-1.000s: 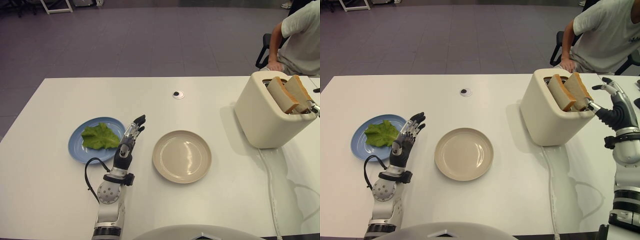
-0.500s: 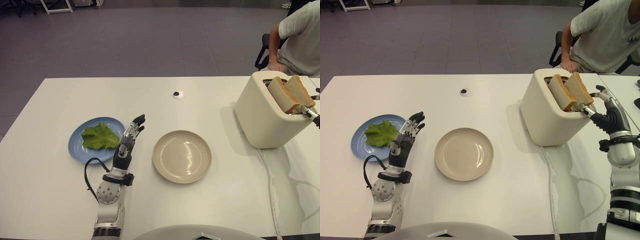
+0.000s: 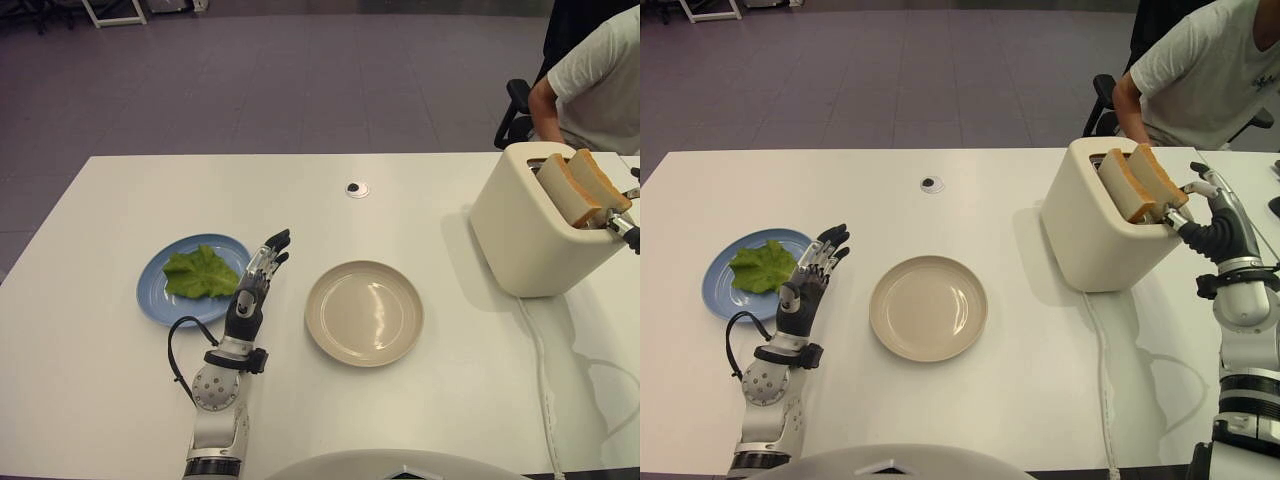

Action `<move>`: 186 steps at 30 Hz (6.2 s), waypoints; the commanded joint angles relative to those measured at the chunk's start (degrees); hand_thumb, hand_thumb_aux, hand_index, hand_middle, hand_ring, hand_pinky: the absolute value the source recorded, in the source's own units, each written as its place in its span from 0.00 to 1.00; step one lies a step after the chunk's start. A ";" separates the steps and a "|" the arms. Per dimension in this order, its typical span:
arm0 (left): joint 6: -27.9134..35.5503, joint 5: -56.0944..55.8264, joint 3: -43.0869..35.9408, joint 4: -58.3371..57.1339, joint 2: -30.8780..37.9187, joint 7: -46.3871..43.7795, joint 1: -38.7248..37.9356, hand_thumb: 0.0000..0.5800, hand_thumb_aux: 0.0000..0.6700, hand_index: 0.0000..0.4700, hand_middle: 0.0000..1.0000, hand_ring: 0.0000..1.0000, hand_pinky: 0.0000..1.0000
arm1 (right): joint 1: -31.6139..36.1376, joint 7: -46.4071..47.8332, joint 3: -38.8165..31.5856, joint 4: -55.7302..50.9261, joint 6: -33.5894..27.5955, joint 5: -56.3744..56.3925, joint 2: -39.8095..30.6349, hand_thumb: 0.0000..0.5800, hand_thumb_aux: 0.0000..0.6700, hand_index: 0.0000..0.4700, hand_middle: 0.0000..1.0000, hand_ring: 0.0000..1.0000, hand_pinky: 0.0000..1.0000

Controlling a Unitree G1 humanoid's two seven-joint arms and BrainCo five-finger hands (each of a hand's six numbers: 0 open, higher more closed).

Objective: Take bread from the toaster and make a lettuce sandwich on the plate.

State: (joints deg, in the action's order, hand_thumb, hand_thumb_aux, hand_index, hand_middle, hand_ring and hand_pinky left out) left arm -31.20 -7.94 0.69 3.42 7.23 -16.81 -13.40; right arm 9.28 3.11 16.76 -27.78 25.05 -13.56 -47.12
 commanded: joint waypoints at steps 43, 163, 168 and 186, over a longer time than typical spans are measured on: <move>-0.04 -4.39 1.96 -4.93 0.22 -2.32 4.55 0.00 0.00 0.00 0.00 0.00 0.00 | 6.89 5.08 -36.36 26.77 6.86 -20.00 19.84 1.00 1.00 1.00 0.00 0.00 0.00; 16.82 46.87 -21.50 3.10 19.73 6.80 22.83 1.00 1.00 1.00 0.00 0.00 0.00 | -0.74 11.31 -20.43 25.11 5.16 -2.17 17.77 0.00 0.00 0.00 0.00 0.00 0.00; 15.83 51.12 -25.23 -0.21 18.49 7.46 23.06 1.00 1.00 1.00 0.00 0.00 0.00 | -0.91 11.53 -20.73 25.50 5.11 -2.25 17.82 0.00 0.00 0.00 0.00 0.00 0.00; 16.35 59.02 -24.43 0.21 21.58 10.45 22.78 0.90 0.69 0.69 0.00 0.00 0.00 | -1.90 12.07 -20.85 26.83 4.70 -2.09 17.71 0.00 0.00 0.00 0.00 0.00 0.00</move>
State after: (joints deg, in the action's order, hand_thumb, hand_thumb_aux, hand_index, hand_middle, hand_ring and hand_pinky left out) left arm -15.01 50.62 -24.07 3.34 28.22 -6.33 9.31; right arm 7.71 14.67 -4.01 -1.31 30.09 -15.72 -29.26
